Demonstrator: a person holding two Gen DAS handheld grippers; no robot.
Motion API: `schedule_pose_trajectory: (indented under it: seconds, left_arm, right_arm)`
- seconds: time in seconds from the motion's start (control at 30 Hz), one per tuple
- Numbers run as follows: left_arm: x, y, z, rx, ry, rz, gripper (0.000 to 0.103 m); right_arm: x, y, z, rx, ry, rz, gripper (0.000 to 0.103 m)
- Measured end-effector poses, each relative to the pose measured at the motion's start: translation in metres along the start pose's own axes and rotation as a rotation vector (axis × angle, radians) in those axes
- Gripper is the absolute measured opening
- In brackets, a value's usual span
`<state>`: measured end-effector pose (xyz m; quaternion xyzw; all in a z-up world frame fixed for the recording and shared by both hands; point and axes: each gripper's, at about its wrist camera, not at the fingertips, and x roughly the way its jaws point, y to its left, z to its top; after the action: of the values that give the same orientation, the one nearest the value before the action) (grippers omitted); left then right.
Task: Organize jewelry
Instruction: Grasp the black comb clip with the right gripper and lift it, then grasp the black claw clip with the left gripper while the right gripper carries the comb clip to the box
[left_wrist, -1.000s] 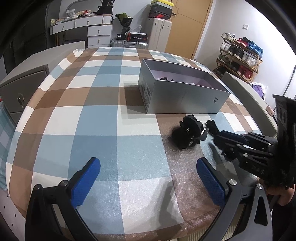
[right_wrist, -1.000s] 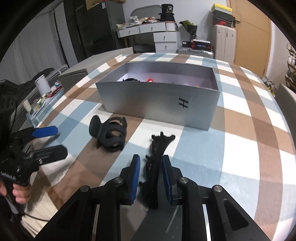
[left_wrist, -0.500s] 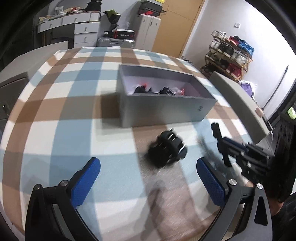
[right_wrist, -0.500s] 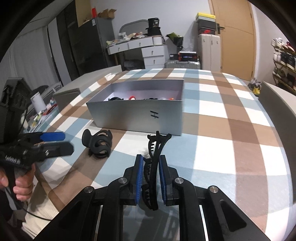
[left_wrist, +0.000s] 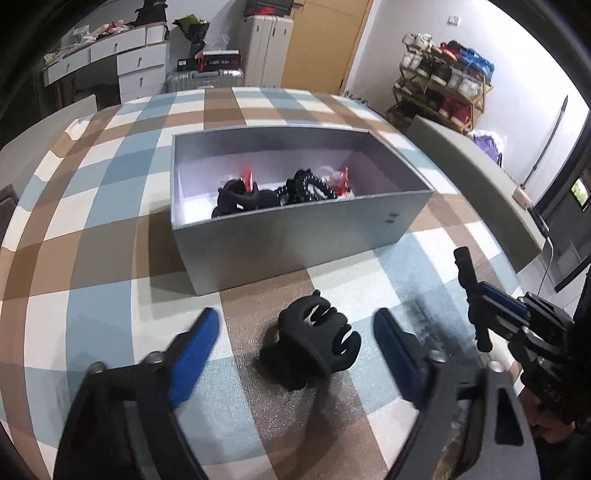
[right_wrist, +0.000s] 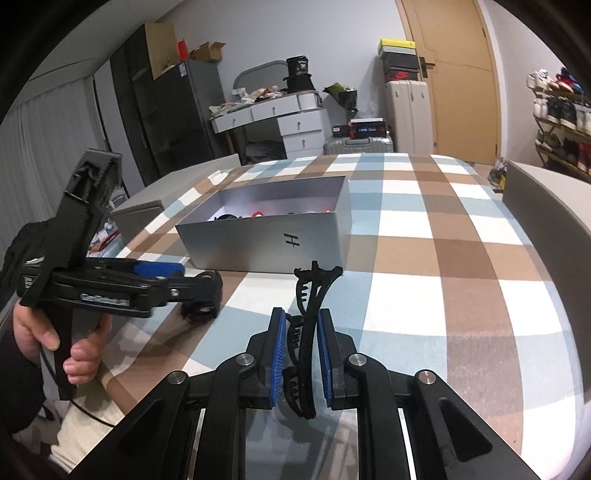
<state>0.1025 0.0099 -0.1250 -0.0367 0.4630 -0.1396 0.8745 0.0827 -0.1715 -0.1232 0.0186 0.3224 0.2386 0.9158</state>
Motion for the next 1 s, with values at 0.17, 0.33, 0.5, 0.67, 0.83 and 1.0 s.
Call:
schedule_pose_trajectory:
  seconds: [0.17, 0.33, 0.5, 0.67, 0.83, 1.0]
  left_arm:
    - [-0.004, -0.005, -0.003, 0.033, 0.011, -0.038, 0.043]
    - [-0.007, -0.011, -0.005, 0.053, 0.008, -0.042, 0.04]
    - [-0.014, -0.013, -0.005, 0.06, -0.01, -0.033, 0.031]
    - [-0.02, -0.017, -0.006, 0.088, -0.029, -0.025, 0.031]
    - [-0.026, -0.015, -0.007, 0.085, -0.05, -0.025, 0.031]
    - [-0.048, -0.017, -0.005, 0.101, -0.112, -0.025, 0.031]
  right_arm:
    - [-0.002, 0.001, -0.001, -0.006, -0.006, 0.01, 0.016]
    - [-0.001, 0.002, -0.002, -0.002, -0.003, 0.016, 0.016]
    - [-0.004, 0.003, -0.002, -0.002, -0.009, 0.016, 0.016]
    - [-0.006, 0.002, -0.001, 0.026, -0.006, 0.04, 0.016]
    - [-0.011, 0.008, 0.003, 0.02, -0.014, 0.039, 0.016]
    - [-0.013, 0.015, 0.007, 0.005, -0.02, 0.049, 0.016]
